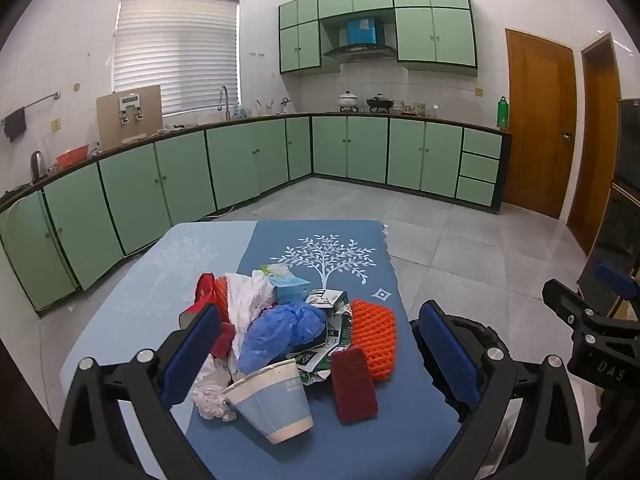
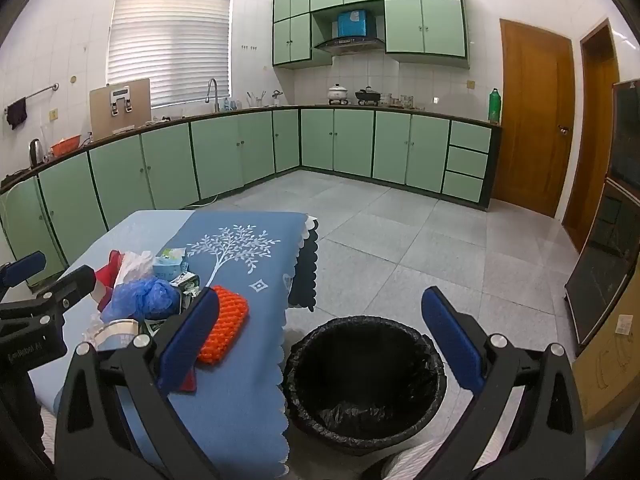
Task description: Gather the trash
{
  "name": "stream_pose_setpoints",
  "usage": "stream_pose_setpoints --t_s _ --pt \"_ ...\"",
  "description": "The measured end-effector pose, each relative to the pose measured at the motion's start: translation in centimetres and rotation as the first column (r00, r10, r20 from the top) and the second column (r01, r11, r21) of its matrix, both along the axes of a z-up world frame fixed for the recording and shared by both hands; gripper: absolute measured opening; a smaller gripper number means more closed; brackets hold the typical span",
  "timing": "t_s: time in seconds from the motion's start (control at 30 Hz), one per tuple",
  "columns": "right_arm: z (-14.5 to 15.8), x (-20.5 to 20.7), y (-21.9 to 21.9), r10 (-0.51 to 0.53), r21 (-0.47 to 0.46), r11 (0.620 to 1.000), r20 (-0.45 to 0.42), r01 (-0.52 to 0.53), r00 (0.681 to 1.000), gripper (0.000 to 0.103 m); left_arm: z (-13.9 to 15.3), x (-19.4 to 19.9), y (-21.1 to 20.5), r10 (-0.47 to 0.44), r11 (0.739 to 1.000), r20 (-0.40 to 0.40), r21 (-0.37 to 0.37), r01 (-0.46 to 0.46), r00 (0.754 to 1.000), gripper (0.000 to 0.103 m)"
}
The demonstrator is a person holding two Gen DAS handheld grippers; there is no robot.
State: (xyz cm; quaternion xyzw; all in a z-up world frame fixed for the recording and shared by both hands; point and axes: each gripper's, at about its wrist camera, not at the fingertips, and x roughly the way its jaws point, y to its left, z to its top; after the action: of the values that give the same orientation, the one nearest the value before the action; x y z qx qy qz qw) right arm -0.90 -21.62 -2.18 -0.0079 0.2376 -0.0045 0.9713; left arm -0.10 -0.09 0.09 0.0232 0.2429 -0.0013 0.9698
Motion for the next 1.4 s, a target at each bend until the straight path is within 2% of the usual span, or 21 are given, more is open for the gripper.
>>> stream_pose_setpoints --t_s 0.2,0.23,1.4 --pt "0.0 0.0 0.0 0.001 0.007 1.000 0.000 -0.001 1.000 0.098 0.1 -0.5 -0.7 0.005 1.000 0.012 0.015 -0.005 1.000 0.097" --pt "-0.1 0.0 0.1 0.001 0.007 1.000 -0.001 -0.001 1.000 0.098 0.1 -0.1 0.2 0.003 1.000 -0.007 -0.015 -0.004 1.000 0.097" --pt "-0.2 0.1 0.2 0.002 0.012 1.000 -0.003 -0.002 1.000 0.098 -0.3 0.2 1.0 0.012 1.000 -0.006 -0.010 -0.012 1.000 0.097"
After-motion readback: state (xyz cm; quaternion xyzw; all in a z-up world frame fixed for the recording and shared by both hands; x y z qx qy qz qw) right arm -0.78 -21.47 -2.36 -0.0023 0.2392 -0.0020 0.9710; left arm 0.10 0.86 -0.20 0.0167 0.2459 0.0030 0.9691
